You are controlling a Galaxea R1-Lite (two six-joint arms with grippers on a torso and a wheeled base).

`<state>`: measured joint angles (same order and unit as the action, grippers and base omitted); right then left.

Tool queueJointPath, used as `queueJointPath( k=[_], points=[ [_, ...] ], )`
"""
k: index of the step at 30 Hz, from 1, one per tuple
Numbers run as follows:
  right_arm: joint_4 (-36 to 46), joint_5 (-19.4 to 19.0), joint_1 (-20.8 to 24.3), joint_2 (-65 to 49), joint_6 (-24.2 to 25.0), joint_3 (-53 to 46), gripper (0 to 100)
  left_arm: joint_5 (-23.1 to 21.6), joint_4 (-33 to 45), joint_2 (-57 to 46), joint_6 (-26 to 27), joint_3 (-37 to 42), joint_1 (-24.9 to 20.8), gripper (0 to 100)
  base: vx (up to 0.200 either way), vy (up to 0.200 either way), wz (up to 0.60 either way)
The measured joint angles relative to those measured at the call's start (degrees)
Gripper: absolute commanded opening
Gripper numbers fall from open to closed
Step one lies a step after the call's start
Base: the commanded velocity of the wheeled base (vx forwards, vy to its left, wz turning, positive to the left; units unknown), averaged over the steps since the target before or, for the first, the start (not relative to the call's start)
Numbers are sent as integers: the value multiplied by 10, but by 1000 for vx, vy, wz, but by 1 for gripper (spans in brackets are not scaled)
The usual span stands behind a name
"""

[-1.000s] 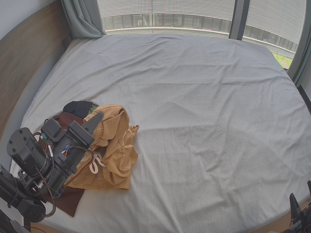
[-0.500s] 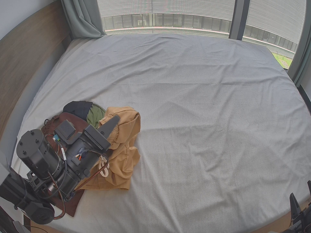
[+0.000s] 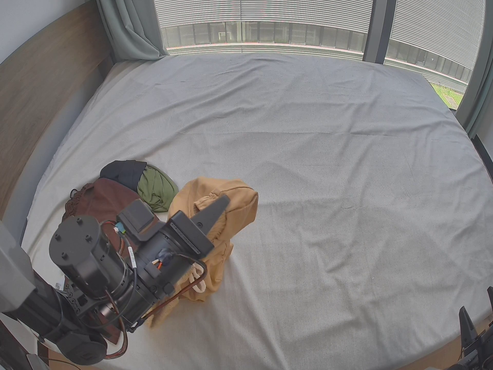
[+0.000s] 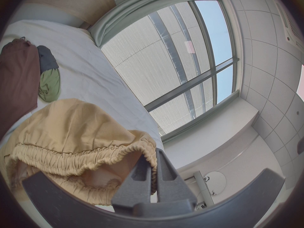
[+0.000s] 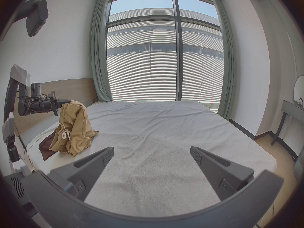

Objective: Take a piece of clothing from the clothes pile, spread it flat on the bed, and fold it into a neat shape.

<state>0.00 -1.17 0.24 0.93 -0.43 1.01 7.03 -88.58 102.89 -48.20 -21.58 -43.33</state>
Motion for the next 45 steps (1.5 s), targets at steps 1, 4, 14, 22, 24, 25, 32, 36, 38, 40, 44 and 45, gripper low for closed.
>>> queueJointPath(
  k=[1,4,14,22,24,25,32,36,38,40,44,45],
  points=[
    [0,0,0,0,0,0,100,-1,0,4,0,0,-5,0,0,0,0],
    [0,0,0,0,0,0,100,-2,0,17,0,-6,-16,0,0,0,0],
    [0,0,0,0,1,0,100,-8,0,78,1,-58,-42,0,0,0,0],
    [0,0,0,0,1,0,100,-36,0,120,1,-105,-65,0,0,0,0],
    [0,0,0,0,1,0,100,-43,1,129,1,-116,-73,0,0,0,0],
    [0,0,0,0,1,0,100,-47,1,133,0,-121,-78,0,0,0,0],
    [0,0,0,0,4,0,100,-74,0,165,0,-155,-116,0,0,0,0],
    [0,0,0,0,4,0,100,-92,0,182,0,-184,-134,0,0,0,0],
    [0,0,0,0,4,0,100,-97,0,191,0,-202,-140,0,0,0,0],
    [0,0,0,0,4,0,100,-99,1,201,0,-222,-147,0,0,0,0],
    [0,0,0,0,4,0,100,-105,3,215,0,-262,-158,0,0,0,0],
    [0,0,0,0,4,0,100,-107,3,217,-1,-272,-160,0,0,0,0]
  ],
)
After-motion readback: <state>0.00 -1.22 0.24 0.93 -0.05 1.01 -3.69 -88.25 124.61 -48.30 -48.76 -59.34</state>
